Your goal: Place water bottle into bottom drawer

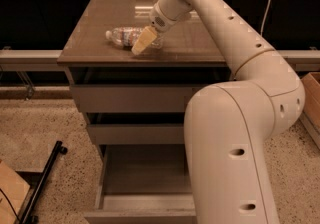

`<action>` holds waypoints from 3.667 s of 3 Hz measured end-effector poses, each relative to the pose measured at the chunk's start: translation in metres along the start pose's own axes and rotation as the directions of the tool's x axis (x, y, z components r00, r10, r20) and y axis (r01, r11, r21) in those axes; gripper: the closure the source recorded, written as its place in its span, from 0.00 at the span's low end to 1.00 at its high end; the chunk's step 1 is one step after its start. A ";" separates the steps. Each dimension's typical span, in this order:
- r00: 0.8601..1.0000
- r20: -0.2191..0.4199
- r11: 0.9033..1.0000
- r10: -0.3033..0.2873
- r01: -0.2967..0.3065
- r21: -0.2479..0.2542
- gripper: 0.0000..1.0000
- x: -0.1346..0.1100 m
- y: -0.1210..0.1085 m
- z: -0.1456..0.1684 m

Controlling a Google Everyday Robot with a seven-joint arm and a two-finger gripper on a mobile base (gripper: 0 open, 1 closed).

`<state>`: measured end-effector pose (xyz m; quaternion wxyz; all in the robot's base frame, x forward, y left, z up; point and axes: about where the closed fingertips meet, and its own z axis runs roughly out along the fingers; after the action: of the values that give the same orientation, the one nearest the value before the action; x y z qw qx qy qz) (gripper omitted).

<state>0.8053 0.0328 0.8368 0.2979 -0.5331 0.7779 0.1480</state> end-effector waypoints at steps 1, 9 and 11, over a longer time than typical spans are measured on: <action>1.000 -0.001 1.000 0.019 -0.019 -0.011 0.42 0.004 -0.001 0.008; 0.990 -0.117 0.996 -0.080 0.077 -0.035 1.00 0.139 0.233 -0.059; 0.998 -0.057 0.999 -0.032 0.030 -0.025 1.00 0.154 0.219 0.014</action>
Offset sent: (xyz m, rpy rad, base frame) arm -0.0243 -0.0209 0.0196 -0.0023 -0.0233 -0.0264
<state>0.5693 0.0111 0.7114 0.2711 -0.5527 0.7760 0.1375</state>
